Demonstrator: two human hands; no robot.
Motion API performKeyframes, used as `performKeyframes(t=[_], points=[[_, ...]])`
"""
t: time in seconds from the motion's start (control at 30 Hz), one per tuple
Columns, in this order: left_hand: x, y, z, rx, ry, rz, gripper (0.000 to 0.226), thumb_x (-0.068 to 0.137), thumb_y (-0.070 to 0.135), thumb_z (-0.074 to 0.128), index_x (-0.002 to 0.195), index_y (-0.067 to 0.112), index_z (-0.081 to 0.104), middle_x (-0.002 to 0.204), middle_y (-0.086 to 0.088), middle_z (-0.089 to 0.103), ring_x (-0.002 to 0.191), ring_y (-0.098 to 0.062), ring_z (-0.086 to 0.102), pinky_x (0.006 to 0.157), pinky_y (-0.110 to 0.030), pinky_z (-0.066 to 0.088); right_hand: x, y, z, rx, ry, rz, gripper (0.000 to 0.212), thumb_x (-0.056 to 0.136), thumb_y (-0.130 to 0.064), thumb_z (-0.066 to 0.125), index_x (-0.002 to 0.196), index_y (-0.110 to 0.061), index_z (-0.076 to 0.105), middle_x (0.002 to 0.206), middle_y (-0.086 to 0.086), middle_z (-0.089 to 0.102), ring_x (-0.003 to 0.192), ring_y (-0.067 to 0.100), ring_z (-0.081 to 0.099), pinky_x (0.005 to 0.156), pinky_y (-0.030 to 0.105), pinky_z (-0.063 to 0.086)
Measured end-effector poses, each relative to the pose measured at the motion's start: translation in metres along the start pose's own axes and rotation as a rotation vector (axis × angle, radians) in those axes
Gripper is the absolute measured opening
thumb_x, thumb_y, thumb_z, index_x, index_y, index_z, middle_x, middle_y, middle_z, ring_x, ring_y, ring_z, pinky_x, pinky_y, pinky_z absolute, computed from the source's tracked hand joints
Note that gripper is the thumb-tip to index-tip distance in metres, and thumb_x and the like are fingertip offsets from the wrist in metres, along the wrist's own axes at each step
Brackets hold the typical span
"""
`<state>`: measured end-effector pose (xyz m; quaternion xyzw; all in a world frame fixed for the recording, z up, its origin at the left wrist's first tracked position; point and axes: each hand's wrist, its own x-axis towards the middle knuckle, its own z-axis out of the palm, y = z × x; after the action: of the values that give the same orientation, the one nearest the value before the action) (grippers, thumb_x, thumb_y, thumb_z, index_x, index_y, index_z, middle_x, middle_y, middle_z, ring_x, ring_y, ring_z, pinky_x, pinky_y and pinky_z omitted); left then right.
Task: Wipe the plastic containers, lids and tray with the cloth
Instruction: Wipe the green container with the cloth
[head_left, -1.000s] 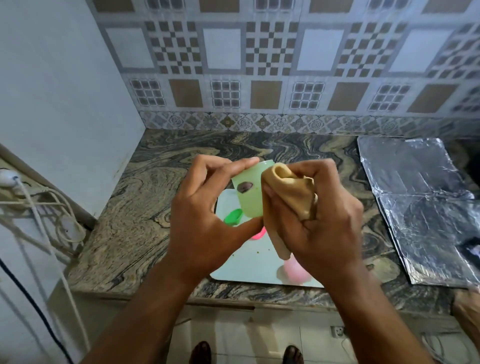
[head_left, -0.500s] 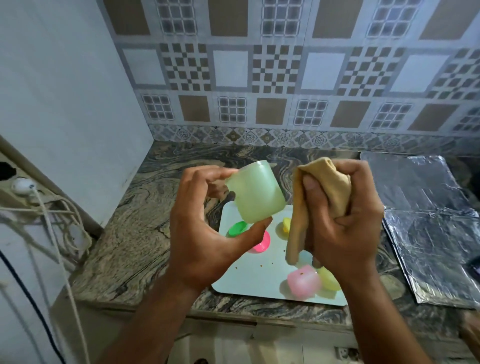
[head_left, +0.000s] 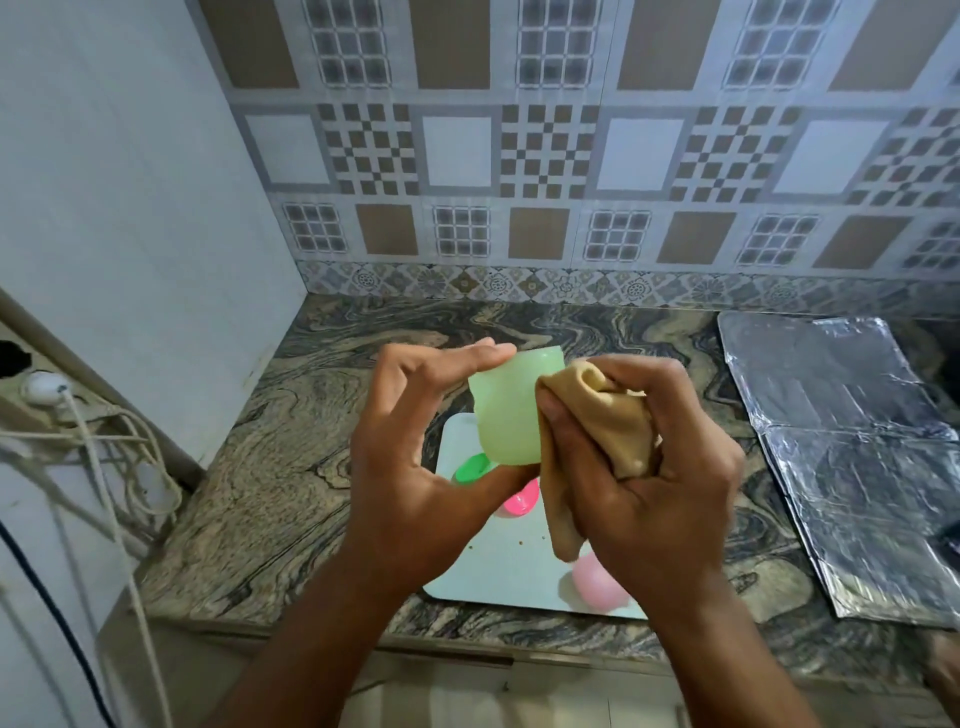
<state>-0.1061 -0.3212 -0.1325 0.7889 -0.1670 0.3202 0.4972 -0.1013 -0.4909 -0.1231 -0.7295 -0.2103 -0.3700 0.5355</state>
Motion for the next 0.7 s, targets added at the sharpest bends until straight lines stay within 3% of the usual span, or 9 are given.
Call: performKeyframes(t=[0.1,0.27,0.43,0.6,0.7], points=[[0.001,0.001,-0.003,0.035,0.001,0.012,0.072,0.067,0.032,0.098,0.13,0.021,0.064,0.117,-0.01,0.061,0.115,-0.021,0.064,0.099,-0.036,0.053,0.012,0.006,0.002,-0.007,0.0,0.091,0.018,0.093,-0.02,0.079,0.1,-0.024,0.062,0.092,-0.02,0.069,0.077,-0.001,0.068,0.071,0.015,0.05],[0.003,-0.002,-0.001,-0.1,0.035,-0.055,0.078,0.069,0.036,0.097,0.133,0.031,0.053,0.133,0.003,0.064,0.125,-0.026,0.063,0.103,-0.041,0.05,0.019,0.017,0.003,0.121,0.108,0.208,0.017,0.095,-0.018,0.073,0.096,-0.006,0.061,0.084,-0.013,0.067,0.07,-0.001,0.063,0.068,0.012,0.048],[0.005,-0.002,0.004,-0.318,0.091,-0.151,0.073,0.067,0.021,0.093,0.125,0.023,0.048,0.126,0.016,0.064,0.119,-0.018,0.067,0.1,-0.038,0.054,-0.006,0.007,0.003,0.14,0.087,0.133,0.016,0.096,-0.017,0.07,0.101,-0.013,0.056,0.091,-0.029,0.066,0.074,-0.008,0.063,0.071,0.005,0.046],[0.009,-0.009,-0.001,-0.271,0.048,-0.103,0.075,0.072,0.021,0.093,0.135,0.025,0.051,0.139,-0.015,0.057,0.13,-0.035,0.062,0.105,-0.056,0.054,-0.008,0.01,0.008,0.114,0.072,0.128,0.017,0.095,-0.02,0.069,0.104,-0.024,0.056,0.093,-0.031,0.067,0.073,-0.006,0.067,0.067,0.007,0.049],[0.014,-0.014,-0.008,-0.084,0.012,-0.051,0.071,0.073,0.035,0.093,0.135,0.029,0.06,0.134,-0.009,0.061,0.126,-0.029,0.062,0.102,-0.047,0.055,-0.002,0.007,0.004,0.066,0.051,0.069,0.02,0.095,-0.022,0.071,0.105,-0.03,0.055,0.091,-0.03,0.067,0.071,-0.006,0.067,0.065,0.008,0.048]])
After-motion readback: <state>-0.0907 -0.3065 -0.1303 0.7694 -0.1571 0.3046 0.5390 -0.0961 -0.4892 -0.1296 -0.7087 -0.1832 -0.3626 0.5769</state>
